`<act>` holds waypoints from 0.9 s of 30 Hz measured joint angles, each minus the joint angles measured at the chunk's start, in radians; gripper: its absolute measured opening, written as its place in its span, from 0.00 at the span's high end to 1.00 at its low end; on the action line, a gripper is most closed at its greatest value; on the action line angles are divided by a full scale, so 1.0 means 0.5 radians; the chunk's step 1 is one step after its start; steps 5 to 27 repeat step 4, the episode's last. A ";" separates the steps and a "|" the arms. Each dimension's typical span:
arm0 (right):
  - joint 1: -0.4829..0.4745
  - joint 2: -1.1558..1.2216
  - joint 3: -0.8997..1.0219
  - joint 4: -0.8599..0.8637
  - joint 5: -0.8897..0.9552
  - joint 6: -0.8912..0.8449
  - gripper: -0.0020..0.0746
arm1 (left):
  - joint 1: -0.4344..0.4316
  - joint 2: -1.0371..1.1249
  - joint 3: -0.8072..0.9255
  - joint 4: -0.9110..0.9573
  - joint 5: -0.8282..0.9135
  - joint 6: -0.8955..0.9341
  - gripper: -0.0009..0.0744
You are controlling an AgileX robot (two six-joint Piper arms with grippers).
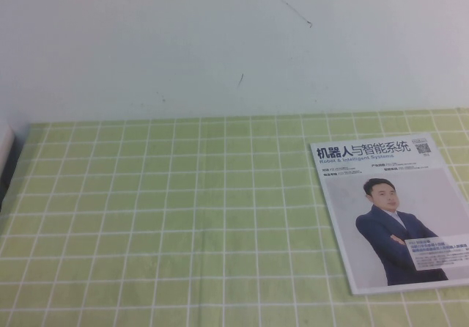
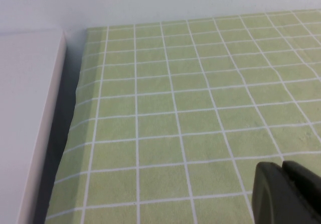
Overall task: Close book
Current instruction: 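Close the open booklet and leave it lying on the table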
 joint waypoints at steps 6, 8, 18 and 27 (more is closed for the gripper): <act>0.000 0.000 0.000 0.003 0.000 0.000 0.98 | 0.000 0.000 0.000 0.000 0.000 0.000 0.99; 0.000 0.000 0.000 0.003 0.000 0.000 0.98 | 0.000 0.000 0.000 0.000 0.000 0.000 0.99; 0.000 0.000 0.000 0.003 0.000 0.000 0.98 | 0.000 0.000 0.000 0.000 0.000 0.000 0.99; 0.000 0.000 0.000 0.003 0.000 0.000 0.98 | 0.000 0.000 0.000 0.000 0.000 0.000 0.99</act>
